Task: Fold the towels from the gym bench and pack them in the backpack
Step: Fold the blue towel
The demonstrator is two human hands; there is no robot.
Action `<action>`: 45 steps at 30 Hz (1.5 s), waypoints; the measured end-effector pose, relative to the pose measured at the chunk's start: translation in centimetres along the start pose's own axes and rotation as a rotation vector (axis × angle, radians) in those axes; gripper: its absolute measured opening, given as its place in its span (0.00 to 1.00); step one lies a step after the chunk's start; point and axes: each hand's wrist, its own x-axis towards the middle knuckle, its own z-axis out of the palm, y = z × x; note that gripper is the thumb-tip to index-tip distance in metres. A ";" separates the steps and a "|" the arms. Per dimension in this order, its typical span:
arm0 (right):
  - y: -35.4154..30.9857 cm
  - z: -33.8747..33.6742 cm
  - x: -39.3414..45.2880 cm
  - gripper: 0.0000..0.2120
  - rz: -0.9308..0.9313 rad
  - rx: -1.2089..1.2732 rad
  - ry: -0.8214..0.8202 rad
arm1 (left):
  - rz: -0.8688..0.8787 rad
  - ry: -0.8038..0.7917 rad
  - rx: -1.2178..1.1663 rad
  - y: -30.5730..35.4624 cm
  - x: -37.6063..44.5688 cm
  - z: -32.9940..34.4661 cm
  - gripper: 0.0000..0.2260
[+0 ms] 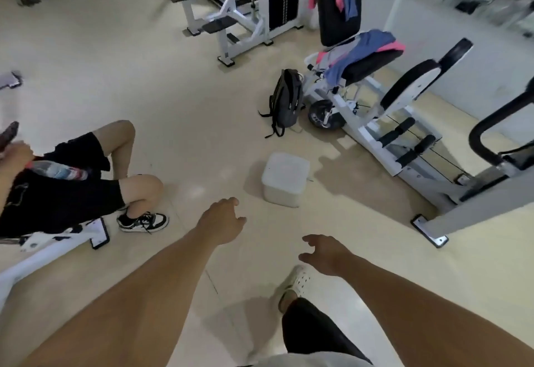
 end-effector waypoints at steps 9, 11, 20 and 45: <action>-5.5 -16.6 14.3 0.31 -0.078 -0.115 0.064 | 0.093 0.016 -0.051 7.7 18.1 -11.0 0.27; -6.7 -20.6 17.1 0.31 -0.079 -0.116 0.088 | 0.112 0.031 -0.088 9.1 21.8 -13.6 0.26; -11.1 -34.4 31.6 0.31 0.017 -0.095 0.133 | 0.246 -0.002 -0.175 12.9 41.4 -23.2 0.24; 4.4 -70.9 67.6 0.06 0.262 0.241 0.437 | 0.477 -0.224 0.005 44.6 88.1 -30.6 0.21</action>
